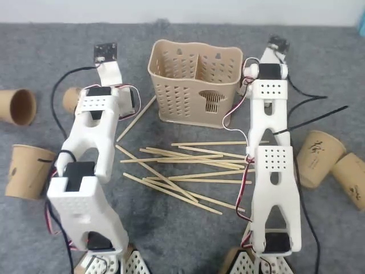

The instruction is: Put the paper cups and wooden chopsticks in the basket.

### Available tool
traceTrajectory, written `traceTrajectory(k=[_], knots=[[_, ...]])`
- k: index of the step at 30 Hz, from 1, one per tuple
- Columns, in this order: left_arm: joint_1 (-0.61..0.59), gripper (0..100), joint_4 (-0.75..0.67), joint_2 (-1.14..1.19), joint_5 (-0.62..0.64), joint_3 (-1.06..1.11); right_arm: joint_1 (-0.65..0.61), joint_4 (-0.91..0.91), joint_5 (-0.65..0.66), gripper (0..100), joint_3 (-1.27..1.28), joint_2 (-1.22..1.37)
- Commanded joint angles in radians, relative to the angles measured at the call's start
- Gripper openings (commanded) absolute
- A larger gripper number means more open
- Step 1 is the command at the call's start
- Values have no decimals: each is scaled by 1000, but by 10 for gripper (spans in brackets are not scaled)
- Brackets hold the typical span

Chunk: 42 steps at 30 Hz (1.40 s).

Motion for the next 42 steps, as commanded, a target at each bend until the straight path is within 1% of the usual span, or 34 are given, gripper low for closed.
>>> traceTrajectory(k=[1, 5, 8, 12, 13, 16, 18, 24, 36, 42], knots=[[-3, 16, -15, -17, -9, -21, 4, -44, -176, 237, -32, -18], [-3, 16, -15, -17, -9, -21, 5, -74, -301, 237, -29, -18], [-3, 16, -15, -17, -9, -21, -2, -113, -321, 237, -25, -16], [-5, 16, -15, -17, -9, -19, -8, -120, -359, 231, -18, -13], [-5, 16, -15, -17, -9, -19, -8, -122, -358, 213, -2, -8], [-5, 16, -15, -17, -9, -19, 2, -177, -358, 113, 48, 12], [-5, 16, -15, -17, -9, -19, 7, -203, -354, 80, 49, 19], [-5, 16, 5, -17, -12, -19, 7, -203, -364, 140, 52, 27], [-6, 16, 6, -18, -12, -19, 21, -197, -391, 145, 52, 25], [-6, 16, 6, -18, -12, -19, 56, -197, -387, 140, 57, 30]])
